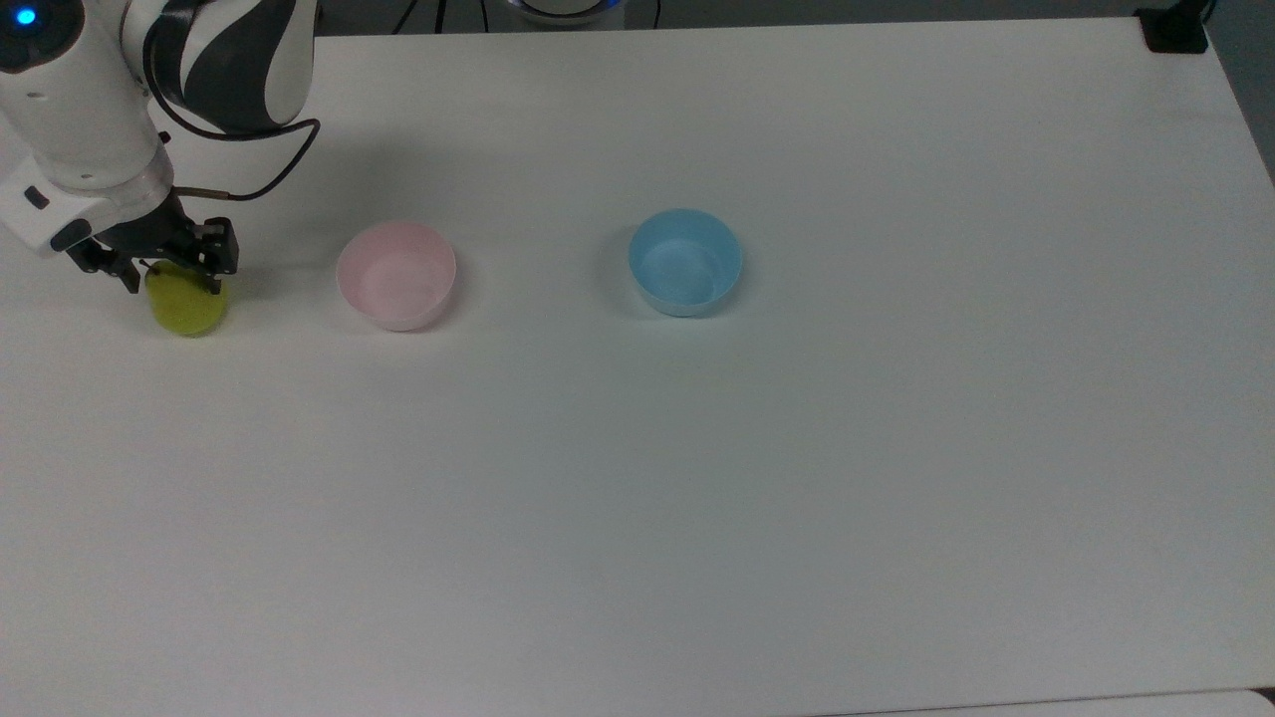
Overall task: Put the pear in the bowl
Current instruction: 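Lift the grasped pear up off the table, then carry the pear over the pink bowl and lower it in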
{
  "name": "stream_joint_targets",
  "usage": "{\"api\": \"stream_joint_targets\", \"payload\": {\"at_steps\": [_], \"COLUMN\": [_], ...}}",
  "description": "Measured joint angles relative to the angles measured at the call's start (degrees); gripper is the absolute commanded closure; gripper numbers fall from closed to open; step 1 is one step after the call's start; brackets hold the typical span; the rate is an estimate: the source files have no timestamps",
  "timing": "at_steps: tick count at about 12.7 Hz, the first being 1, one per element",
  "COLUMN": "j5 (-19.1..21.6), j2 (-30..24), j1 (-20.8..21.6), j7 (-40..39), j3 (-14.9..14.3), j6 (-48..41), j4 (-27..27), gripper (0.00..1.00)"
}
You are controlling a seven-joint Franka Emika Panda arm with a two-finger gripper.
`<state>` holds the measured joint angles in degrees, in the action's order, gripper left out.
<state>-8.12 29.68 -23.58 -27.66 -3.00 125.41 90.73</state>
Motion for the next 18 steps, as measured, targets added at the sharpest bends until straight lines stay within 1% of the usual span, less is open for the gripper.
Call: {"api": "stream_joint_targets", "payload": {"at_steps": [1,2,6,8,12,14,17,18], "j5": [0.0,0.0,0.0,0.0,0.0,0.0,0.0,0.0], "j2": [0.1,0.1,0.0,-1.2,-6.8,-9.5,-12.3,-13.5], "j1": [-0.3,-0.5,-0.5,-0.6,-0.6,0.1,3.5,5.5], "j7": [0.0,-0.5,-1.2,-1.2,-1.2,-0.5,5.1,7.9], "j3": [0.0,0.0,0.0,0.0,0.4,0.9,1.4,1.5], "j6": [0.0,0.0,0.0,-1.3,-8.6,-12.3,-14.4,-14.4], "j4": [0.0,0.0,-0.1,-0.4,-0.4,0.3,2.7,4.3], "gripper": [0.61,0.67,0.68,0.68,0.68,0.67,0.67,0.67]}}
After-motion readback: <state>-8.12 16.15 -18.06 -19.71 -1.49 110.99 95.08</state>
